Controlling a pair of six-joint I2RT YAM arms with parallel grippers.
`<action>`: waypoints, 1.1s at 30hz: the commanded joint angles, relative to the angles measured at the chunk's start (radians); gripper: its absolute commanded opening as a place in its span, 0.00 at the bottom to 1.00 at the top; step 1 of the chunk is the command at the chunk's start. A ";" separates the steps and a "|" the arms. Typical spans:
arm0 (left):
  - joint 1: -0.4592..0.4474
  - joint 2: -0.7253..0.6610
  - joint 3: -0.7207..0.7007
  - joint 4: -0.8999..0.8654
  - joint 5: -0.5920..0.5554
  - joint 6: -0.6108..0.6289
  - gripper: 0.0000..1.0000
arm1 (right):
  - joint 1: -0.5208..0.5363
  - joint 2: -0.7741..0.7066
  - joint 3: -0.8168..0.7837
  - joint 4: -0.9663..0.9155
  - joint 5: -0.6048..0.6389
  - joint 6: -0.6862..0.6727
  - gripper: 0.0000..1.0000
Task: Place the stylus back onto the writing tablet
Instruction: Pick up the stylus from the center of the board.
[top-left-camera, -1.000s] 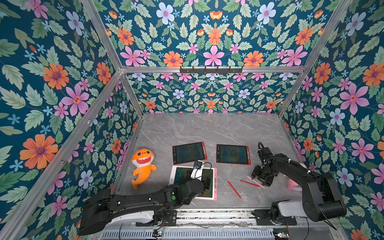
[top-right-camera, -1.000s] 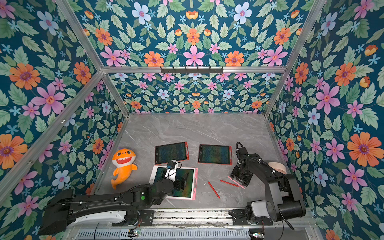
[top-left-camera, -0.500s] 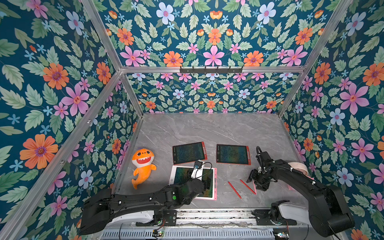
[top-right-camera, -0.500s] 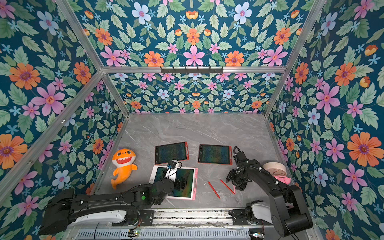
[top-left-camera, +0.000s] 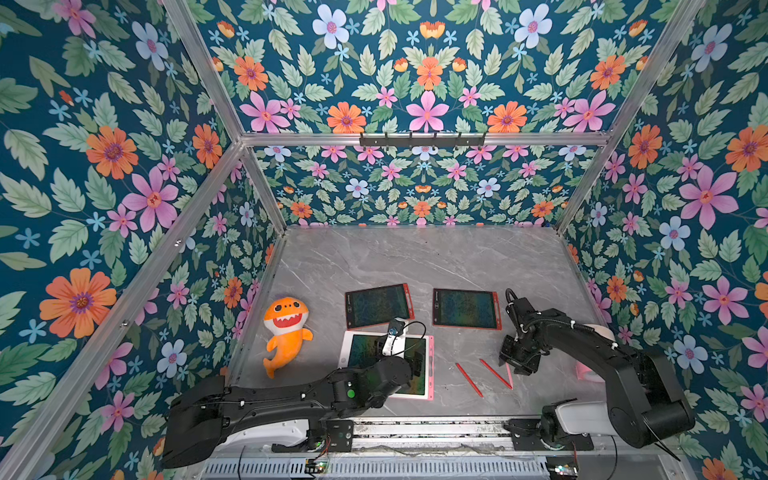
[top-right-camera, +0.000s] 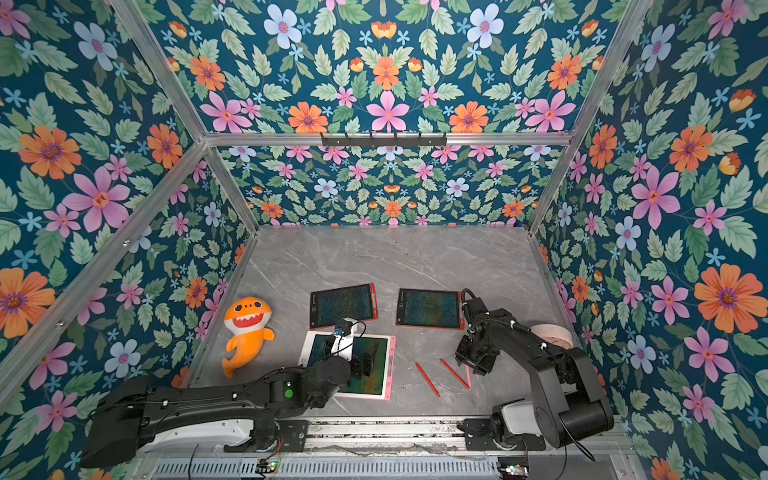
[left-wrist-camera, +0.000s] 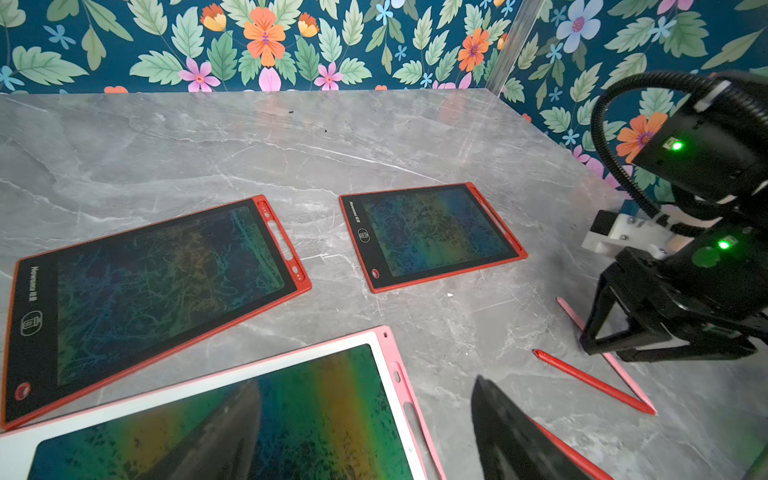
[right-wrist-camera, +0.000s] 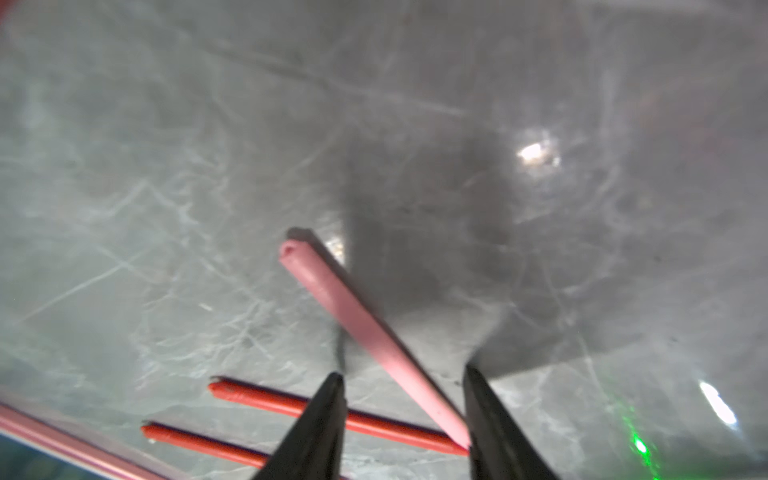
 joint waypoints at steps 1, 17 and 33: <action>0.001 0.012 0.014 -0.035 -0.028 -0.016 0.84 | 0.001 0.022 -0.013 0.014 0.033 -0.010 0.39; 0.218 0.101 0.068 -0.133 0.146 -0.120 0.87 | 0.002 0.116 0.020 0.139 -0.040 -0.074 0.00; 0.389 0.432 0.300 -0.096 0.465 -0.041 0.83 | -0.002 0.002 0.157 0.000 -0.020 -0.207 0.00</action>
